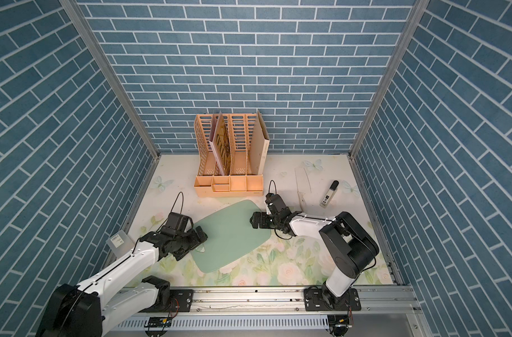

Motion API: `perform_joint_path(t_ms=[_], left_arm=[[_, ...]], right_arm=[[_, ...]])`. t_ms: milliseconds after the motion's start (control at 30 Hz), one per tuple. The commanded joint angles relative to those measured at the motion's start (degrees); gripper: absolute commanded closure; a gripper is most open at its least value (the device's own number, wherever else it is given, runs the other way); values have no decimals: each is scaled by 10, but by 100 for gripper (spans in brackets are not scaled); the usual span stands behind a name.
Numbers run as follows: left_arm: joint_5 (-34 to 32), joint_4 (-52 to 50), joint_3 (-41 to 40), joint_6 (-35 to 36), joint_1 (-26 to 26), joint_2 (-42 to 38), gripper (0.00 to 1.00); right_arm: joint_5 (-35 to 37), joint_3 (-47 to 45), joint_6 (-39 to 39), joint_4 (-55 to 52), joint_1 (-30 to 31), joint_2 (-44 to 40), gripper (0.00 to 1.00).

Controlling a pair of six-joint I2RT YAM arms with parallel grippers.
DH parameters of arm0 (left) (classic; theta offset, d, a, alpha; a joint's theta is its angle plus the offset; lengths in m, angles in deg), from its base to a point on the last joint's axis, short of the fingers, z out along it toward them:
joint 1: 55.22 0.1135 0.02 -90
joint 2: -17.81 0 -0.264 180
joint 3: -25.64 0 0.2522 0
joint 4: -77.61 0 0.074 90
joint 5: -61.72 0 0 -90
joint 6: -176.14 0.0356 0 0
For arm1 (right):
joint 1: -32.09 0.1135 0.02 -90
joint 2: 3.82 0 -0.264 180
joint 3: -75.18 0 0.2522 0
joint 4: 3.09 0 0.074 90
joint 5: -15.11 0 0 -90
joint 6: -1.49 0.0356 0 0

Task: Align the knife with the edge of the cutting board
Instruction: Adjust the work surface at the center of the board.

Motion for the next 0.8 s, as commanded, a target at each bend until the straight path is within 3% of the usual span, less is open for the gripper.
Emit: perform_joint_path(t_ms=[0,200,433,633,767], left_arm=[[4,-5,0,14,-3,56,0],[-27,-6,57,36,-2,111,0],[-57,-4,140,65,3,184,0],[-59,-3,192,97,4,210,0],[-94,-25,197,112,6,190,0]], right_arm=[[-41,-14,54,-10,39,-7,4],[-20,-21,77,-7,66,-18,4],[37,-68,90,-33,66,-104,3],[62,-68,77,-65,22,-145,2],[57,-64,72,-57,-3,-145,2]])
